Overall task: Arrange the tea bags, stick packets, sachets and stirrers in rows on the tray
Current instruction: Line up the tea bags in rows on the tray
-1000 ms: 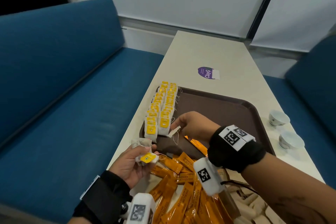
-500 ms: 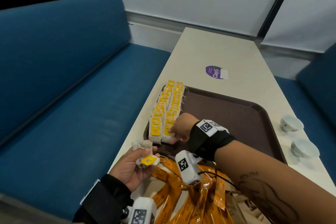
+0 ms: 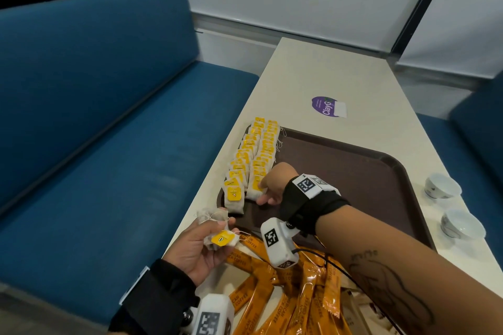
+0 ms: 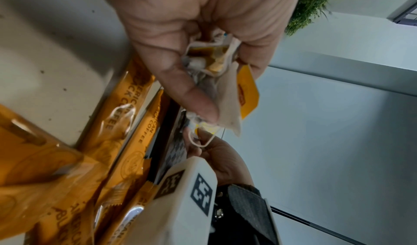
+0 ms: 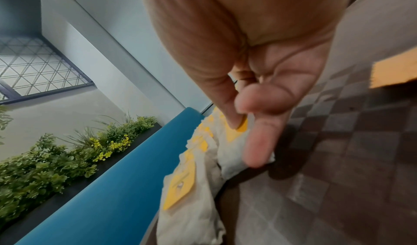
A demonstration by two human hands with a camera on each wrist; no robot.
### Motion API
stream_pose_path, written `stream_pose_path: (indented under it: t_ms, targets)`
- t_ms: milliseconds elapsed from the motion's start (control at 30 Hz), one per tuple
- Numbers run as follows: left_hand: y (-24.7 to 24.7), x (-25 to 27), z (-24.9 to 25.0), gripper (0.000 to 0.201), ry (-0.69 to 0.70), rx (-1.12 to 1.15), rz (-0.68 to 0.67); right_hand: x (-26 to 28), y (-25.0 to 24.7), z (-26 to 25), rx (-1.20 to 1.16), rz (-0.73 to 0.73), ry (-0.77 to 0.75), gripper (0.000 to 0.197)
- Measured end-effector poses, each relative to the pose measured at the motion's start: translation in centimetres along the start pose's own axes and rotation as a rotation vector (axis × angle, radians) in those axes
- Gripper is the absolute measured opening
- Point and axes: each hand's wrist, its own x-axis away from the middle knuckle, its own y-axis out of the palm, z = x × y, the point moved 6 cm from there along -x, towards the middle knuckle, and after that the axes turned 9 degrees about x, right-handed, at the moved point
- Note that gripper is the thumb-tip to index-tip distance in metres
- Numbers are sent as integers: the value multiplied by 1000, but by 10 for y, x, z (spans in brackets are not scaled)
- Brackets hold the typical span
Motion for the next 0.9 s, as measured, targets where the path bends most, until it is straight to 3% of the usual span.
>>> stream_pose_path:
  t_ms: [67,133,200,300,367,500,567,700,800,900]
  targets:
    - [1,0,0,40,3,-2,-3,-2,-5,-1,-20,48,-41,14]
    - [1,0,0,38,4,-4,-5,-1,0,-3,21,-30,27,24]
    - [1,1,0,36,1,-5,-6,5,7,-3,76,-155,138,14]
    - [0,1,0,39,1,-10,-8,11,9,-7,95,-182,137,14]
    - [0,0,1,40,3,-18,-7,12,5,-9,117,-111,56,15]
    - [0,0,1,38,3,-22,-11,25,-9,-22,242,213,-241,21]
    - [0,1,1,38,2,-21,-15,37,-2,-34,415,242,-375,35]
    - [0,2,-1,36,4,-35,-25,51,22,-52,857,364,-550,41]
    - [0,4,0,34,8,-46,-22,52,28,-57,953,452,-602,42]
    - [-2,5,2,39,11,-50,-19,50,35,-59,976,387,-646,46]
